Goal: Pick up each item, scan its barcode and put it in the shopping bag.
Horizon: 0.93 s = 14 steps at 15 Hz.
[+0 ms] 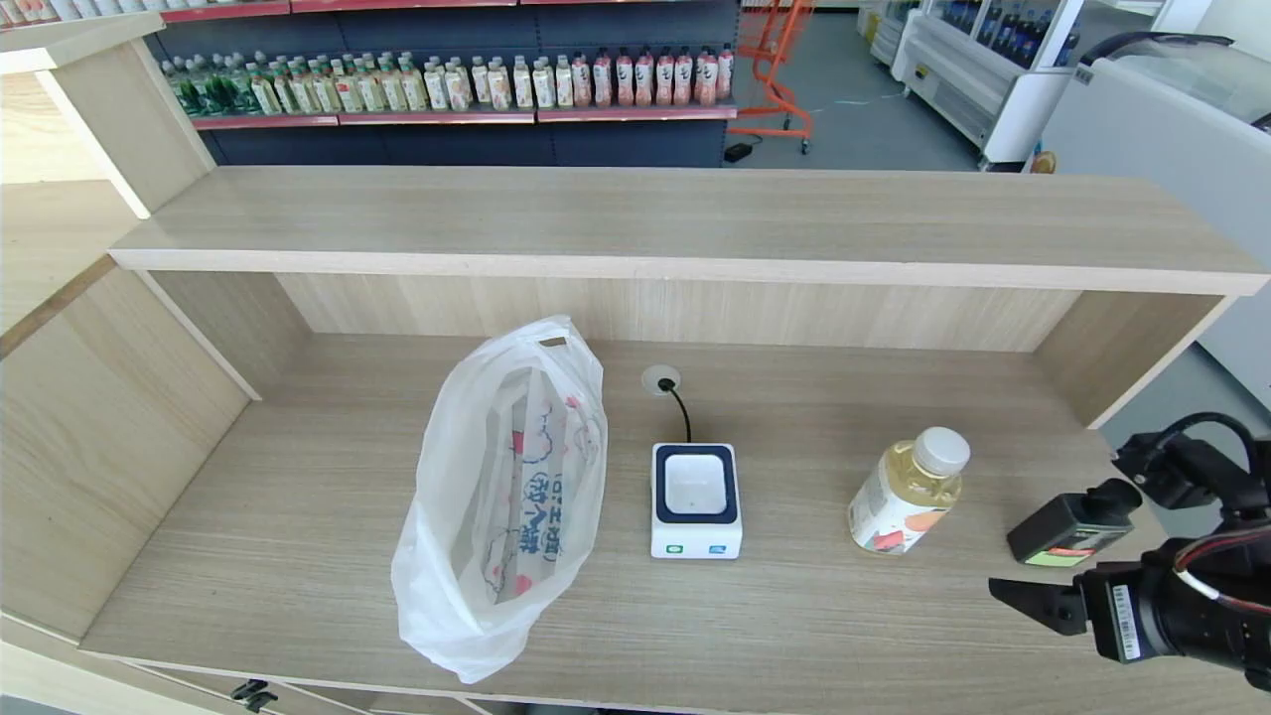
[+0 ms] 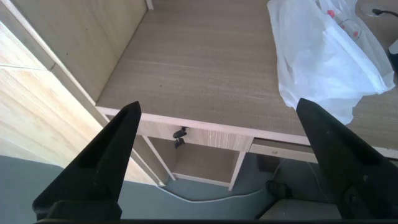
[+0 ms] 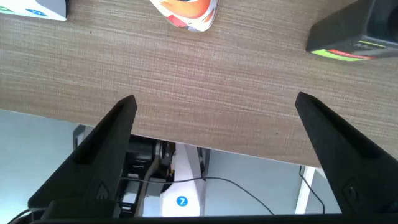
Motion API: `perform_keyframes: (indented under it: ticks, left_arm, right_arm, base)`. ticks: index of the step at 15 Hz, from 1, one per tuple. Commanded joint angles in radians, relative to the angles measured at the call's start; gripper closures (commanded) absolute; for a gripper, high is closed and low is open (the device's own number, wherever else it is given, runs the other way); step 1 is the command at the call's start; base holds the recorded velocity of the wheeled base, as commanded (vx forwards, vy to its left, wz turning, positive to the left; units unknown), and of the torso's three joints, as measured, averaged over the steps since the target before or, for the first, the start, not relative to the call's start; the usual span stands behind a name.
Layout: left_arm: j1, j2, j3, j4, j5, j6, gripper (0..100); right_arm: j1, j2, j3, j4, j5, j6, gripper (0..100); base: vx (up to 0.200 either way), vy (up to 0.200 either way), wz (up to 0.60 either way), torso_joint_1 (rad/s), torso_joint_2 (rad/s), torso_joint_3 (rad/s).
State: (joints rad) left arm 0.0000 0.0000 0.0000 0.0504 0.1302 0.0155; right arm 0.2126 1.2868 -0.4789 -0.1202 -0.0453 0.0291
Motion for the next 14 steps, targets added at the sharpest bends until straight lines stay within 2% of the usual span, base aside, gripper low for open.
perform_keyframes:
  ticks: [1, 3, 5, 9, 14]
  left_arm:
    - [0.0, 0.0, 0.0, 0.0, 0.0, 0.0, 0]
    - [0.0, 0.002, 0.0, 0.0, 0.0, 0.0, 0]
    - [0.0, 0.0, 0.0, 0.0, 0.0, 0.0, 0]
    - [0.0, 0.002, 0.0, 0.0, 0.002, 0.0, 0]
    - [0.0, 0.002, 0.0, 0.0, 0.0, 0.0, 0]
  right_arm:
    - [0.036, 0.16, 0.022, -0.09, -0.027, -0.002, 0]
    - [0.079, 0.269, 0.063, -0.28, -0.067, 0.0, 0]
    - [0.119, 0.342, 0.086, -0.397, -0.067, 0.005, 0]
    - [0.133, 0.476, 0.092, -0.635, -0.071, 0.0, 0]
    - [0.162, 0.582, 0.097, -0.812, -0.137, 0.0, 0]
  base:
    - [0.0, 0.0, 0.0, 0.0, 0.0, 0.0]
    - [0.0, 0.0, 0.0, 0.0, 0.0, 0.0]
    - [0.0, 0.0, 0.0, 0.0, 0.0, 0.0]
    - [0.0, 0.0, 0.0, 0.0, 0.0, 0.0]
    - [0.0, 0.0, 0.0, 0.0, 0.0, 0.0]
